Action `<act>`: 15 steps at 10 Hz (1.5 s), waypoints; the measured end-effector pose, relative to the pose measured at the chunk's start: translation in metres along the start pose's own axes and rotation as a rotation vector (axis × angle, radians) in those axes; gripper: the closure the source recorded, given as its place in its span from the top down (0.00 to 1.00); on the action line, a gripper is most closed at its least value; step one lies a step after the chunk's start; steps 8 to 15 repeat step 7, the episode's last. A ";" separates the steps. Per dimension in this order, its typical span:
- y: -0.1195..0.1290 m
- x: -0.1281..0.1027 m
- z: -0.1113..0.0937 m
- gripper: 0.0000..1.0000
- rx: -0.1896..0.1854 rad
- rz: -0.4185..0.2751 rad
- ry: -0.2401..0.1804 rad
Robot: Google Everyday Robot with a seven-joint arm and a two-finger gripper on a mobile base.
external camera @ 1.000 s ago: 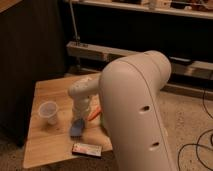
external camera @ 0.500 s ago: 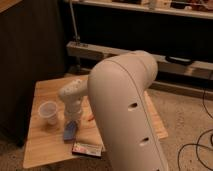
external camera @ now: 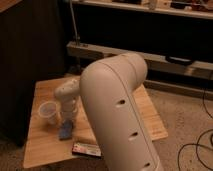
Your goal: Wipe the white sponge on the table
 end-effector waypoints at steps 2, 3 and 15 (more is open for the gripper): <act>0.010 -0.009 0.006 0.03 0.008 -0.008 0.005; 0.012 -0.014 0.006 0.03 0.010 -0.007 0.004; 0.012 -0.054 0.001 0.03 0.016 0.021 -0.016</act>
